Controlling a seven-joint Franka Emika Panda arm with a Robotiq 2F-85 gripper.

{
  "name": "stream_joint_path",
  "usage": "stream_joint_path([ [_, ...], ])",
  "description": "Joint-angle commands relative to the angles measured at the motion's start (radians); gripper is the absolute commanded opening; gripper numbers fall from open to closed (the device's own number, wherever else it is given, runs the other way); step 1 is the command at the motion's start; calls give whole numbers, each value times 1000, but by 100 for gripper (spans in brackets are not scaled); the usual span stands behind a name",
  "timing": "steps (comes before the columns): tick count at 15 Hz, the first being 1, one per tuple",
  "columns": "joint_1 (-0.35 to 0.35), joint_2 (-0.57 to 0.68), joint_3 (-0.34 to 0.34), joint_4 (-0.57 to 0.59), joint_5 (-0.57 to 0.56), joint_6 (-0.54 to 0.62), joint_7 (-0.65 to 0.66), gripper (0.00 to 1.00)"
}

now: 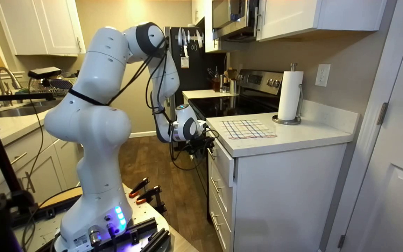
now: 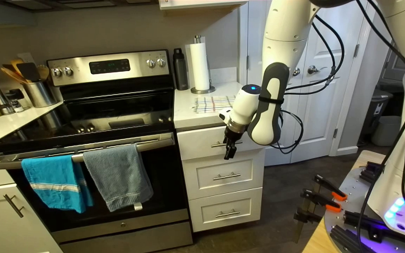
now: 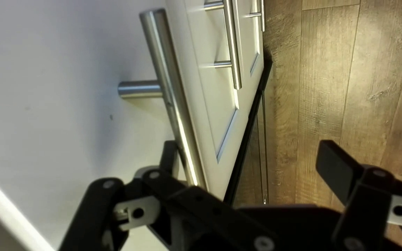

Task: Open the top right drawer

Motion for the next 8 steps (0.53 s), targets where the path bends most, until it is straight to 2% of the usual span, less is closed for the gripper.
stream_joint_path([
  [1, 59, -21, 57, -102, 1, -30, -15, 100],
  [8, 171, -1, -16, -84, 5, -62, -73, 100],
])
